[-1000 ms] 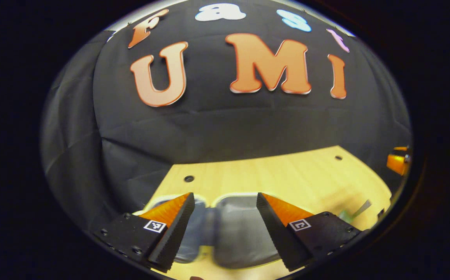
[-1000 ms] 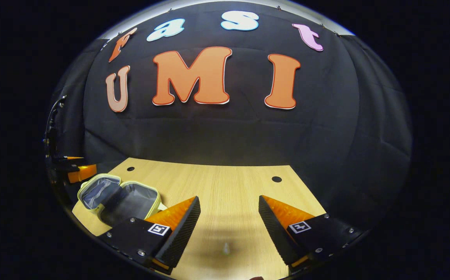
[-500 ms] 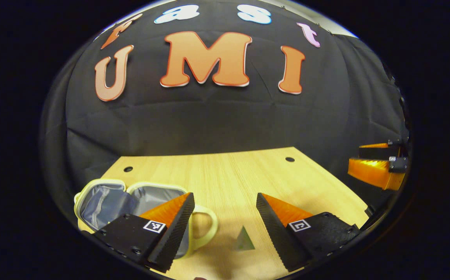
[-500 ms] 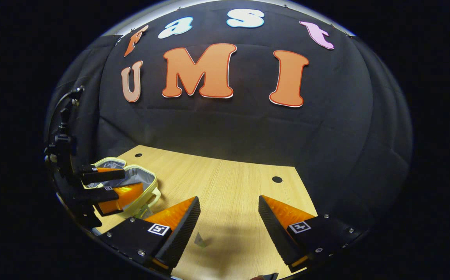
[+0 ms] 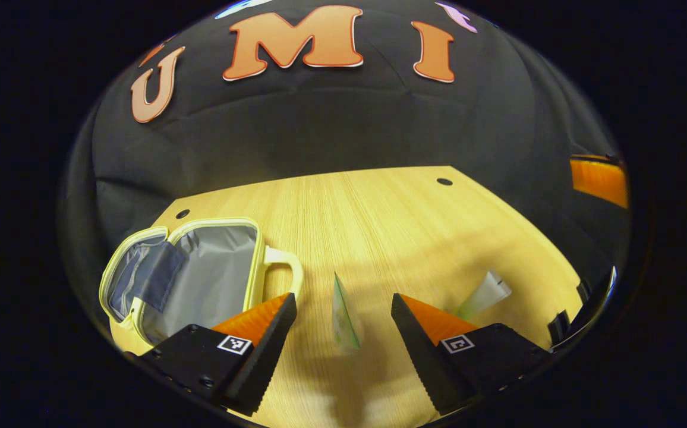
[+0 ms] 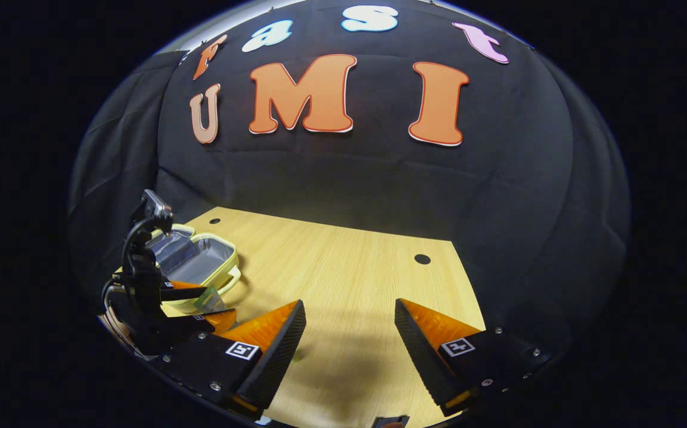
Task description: First open the suitcase, pack the skin care products into it, and then close the suitcase.
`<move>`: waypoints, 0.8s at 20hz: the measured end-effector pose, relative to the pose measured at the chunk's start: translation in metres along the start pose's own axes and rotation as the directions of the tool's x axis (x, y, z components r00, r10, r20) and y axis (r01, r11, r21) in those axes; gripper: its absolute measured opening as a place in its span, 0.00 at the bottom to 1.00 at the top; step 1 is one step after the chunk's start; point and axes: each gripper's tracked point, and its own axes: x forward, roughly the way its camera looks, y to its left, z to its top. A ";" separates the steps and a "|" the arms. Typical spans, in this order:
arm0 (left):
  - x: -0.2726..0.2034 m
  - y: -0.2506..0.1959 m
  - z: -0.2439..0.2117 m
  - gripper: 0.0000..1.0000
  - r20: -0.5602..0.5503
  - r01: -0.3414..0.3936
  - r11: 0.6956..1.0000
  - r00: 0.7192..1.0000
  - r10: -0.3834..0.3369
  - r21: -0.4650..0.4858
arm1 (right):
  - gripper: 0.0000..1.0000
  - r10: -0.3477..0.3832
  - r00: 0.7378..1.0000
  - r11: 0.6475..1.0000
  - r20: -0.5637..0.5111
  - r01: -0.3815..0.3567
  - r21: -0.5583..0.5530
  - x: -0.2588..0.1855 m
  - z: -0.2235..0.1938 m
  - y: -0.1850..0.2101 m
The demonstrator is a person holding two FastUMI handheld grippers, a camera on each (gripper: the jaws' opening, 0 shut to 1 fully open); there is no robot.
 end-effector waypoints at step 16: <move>-0.011 -0.001 0.002 0.26 -0.076 0.088 0.985 0.992 -0.099 -0.146 | 0.96 0.031 0.999 0.998 -0.028 -0.029 0.060 -0.003 -0.013 0.018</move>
